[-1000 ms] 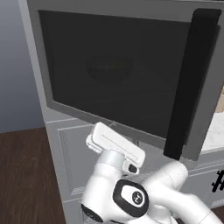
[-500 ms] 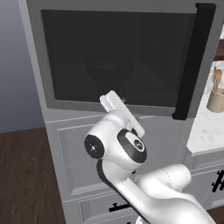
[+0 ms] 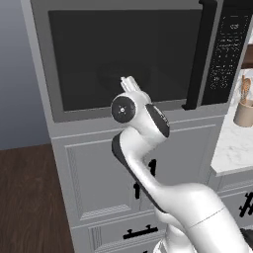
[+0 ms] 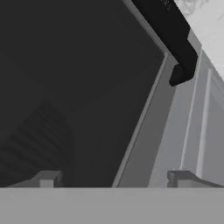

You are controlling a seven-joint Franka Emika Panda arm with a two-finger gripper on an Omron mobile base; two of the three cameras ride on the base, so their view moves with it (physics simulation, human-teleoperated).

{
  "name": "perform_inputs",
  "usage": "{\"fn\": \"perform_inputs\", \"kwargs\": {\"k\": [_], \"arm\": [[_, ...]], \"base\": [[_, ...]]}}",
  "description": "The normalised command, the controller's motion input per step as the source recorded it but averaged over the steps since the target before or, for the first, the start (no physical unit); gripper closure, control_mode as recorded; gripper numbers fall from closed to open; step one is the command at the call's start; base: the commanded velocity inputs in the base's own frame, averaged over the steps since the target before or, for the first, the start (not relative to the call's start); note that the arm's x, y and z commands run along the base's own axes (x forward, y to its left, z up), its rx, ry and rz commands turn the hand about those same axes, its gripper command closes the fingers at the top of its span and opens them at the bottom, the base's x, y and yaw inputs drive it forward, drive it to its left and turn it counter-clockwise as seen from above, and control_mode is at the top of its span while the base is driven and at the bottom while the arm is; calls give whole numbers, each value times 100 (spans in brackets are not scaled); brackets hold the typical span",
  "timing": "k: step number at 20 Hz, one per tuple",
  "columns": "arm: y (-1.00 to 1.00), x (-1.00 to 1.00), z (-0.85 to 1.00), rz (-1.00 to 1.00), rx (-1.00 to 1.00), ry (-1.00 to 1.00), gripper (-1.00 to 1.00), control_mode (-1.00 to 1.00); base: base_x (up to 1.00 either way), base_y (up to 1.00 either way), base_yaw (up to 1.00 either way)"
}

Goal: Pick the cucumber from the sink and place it in the bowl. Then pick the bowl and place it in the microwave. Then close the microwave door and press the start button.

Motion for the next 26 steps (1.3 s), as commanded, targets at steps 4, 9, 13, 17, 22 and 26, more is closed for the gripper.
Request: {"fn": "perform_inputs", "kwargs": {"k": [4,9,13,17,22,26], "arm": [[-19,67,-20,20,11,0,-100,-100],[-8,60,-32,20,12,3,-100,-100],[-57,-47,-6,14,13,0,-100,-100],[-82,-100,13,3,20,0,-100,-100],[-91,-98,28,0,26,1,-100,-100],[-100,-62,6,0,27,1,-100,-100]], "base": [[0,0,0],[0,0,0],[0,0,0],[0,0,0],[0,0,0],[0,0,0]]}}
